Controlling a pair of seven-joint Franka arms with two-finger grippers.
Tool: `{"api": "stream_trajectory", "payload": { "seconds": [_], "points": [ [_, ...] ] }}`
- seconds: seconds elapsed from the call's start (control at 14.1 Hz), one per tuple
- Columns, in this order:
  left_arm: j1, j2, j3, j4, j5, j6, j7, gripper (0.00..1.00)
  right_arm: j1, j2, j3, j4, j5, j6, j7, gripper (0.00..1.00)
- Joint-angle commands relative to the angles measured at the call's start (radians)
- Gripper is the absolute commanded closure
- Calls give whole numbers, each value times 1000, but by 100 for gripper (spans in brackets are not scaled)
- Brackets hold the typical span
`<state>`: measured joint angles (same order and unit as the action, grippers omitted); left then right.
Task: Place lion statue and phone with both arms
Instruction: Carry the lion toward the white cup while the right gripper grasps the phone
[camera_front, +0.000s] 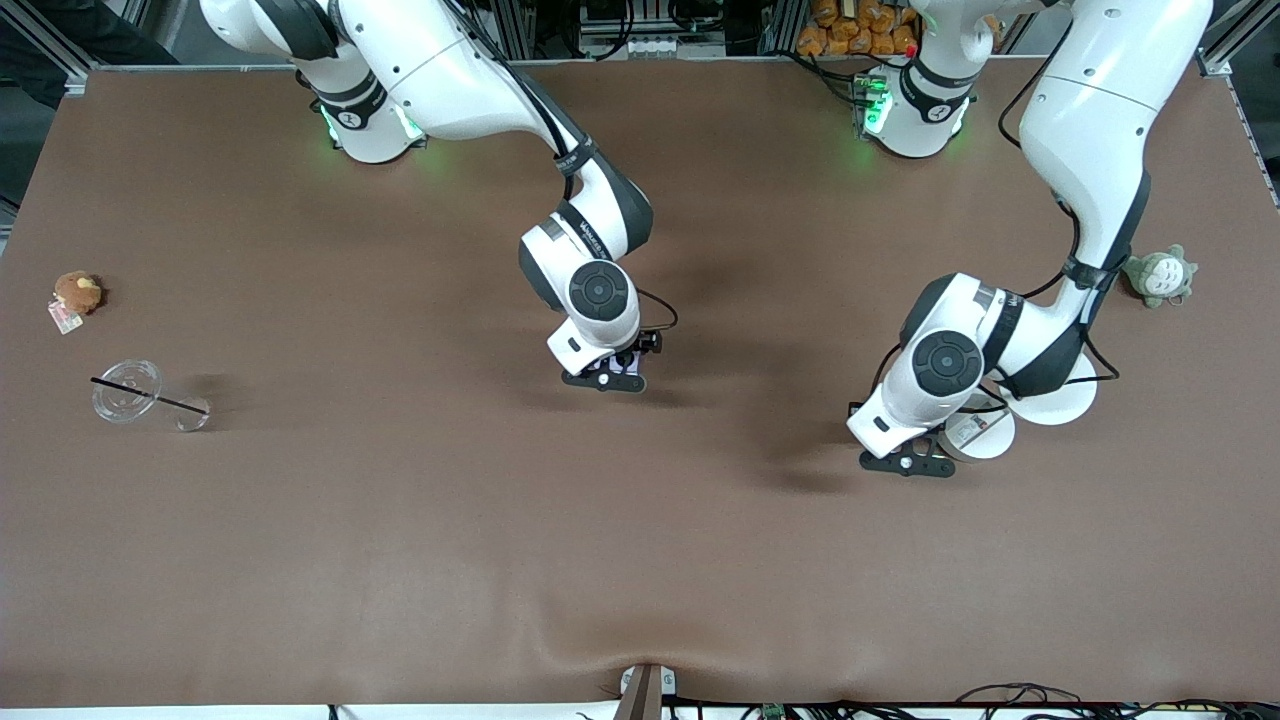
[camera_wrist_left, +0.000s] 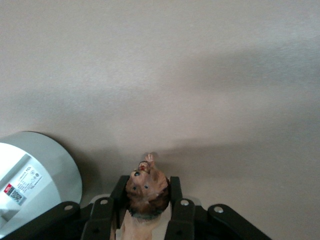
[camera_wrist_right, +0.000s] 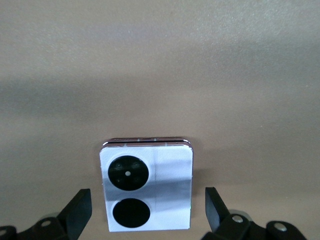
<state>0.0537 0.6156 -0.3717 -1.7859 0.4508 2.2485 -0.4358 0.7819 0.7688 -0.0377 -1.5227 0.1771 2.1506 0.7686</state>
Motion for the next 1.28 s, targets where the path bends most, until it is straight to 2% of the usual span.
{"api": "stream_trajectory", "payload": {
  "seconds": [0.0, 0.57, 0.64, 0.71, 0.78, 0.92, 1.2],
  "points": [
    [31, -28, -9, -33, 23, 8, 9, 100, 11, 17, -13, 13, 18, 5, 11, 0],
    [48, -22, -7, -36, 23, 8, 17, 100, 13, 32, -11, 7, 18, 20, 11, 0],
    [48, -22, -7, -36, 23, 8, 17, 81, 13, 38, -13, 9, 18, 22, 11, 0],
    [48, -22, -7, -36, 23, 8, 14, 4, 13, 41, -13, 9, 18, 25, 11, 0],
    [48, -30, -7, -36, 22, 8, 14, 0, 14, 43, -13, 7, 18, 34, 11, 0],
    [46, -45, -9, -43, 22, 0, 0, 0, 19, 49, -13, 7, 18, 37, 11, 0],
    [40, -132, -39, -36, 9, -114, -1, 0, 20, 50, -13, 1, 18, 52, 11, 0]
  ]
}}
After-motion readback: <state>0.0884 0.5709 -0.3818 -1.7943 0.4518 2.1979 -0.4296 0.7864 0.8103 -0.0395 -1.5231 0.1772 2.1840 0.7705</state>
